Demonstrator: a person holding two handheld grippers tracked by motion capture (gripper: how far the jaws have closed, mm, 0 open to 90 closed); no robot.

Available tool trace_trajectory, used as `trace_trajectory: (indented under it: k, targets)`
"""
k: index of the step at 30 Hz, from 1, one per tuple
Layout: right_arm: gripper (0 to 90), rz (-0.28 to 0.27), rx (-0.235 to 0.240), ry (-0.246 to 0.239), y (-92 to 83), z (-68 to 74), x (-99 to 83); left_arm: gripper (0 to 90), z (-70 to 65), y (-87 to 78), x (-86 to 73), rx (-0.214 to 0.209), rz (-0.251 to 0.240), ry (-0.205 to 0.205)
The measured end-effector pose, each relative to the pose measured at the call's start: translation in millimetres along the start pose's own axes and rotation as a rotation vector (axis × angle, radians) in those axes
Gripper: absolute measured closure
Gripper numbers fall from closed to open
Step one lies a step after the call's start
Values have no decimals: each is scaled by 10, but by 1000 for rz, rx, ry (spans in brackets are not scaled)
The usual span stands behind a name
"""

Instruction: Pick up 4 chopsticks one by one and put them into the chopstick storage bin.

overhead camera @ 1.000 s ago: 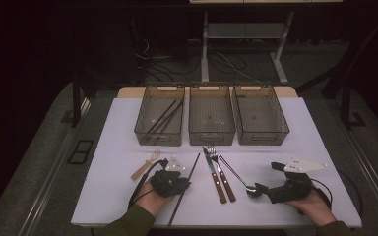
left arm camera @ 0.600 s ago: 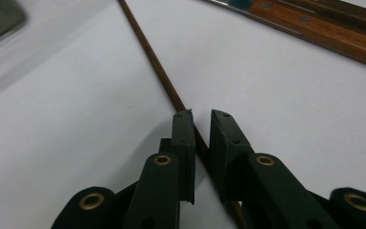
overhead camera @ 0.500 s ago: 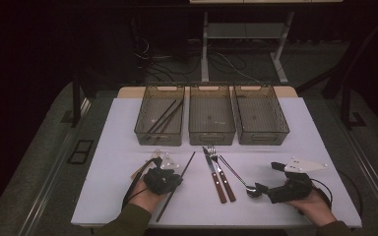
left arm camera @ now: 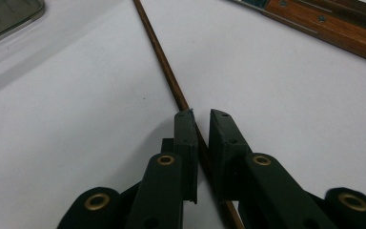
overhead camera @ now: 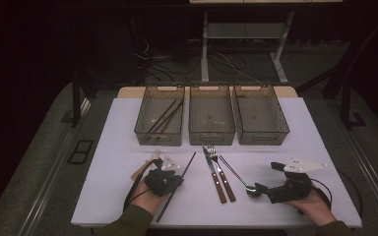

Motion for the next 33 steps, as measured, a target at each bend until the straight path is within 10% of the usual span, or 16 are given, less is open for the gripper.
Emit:
trace_trajectory:
  k: [12,33]
  targets:
    - [8,0,-1,2,0,-2,0,833,-73,28,0,-52,-11,-25]
    - [8,-4,-2,-1,-8,-8,0,858,-76,-15,17,-5,-14,-7]
Point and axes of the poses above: each handheld gripper's, and its own axes: y roughly forward along the jaws, x roughly out of its top, z roughly to its left, the point moved 4 cm from there along y, roughly forward along the jaws, and after that the axes turned 3 degrees about y, right-handed, at the moved point
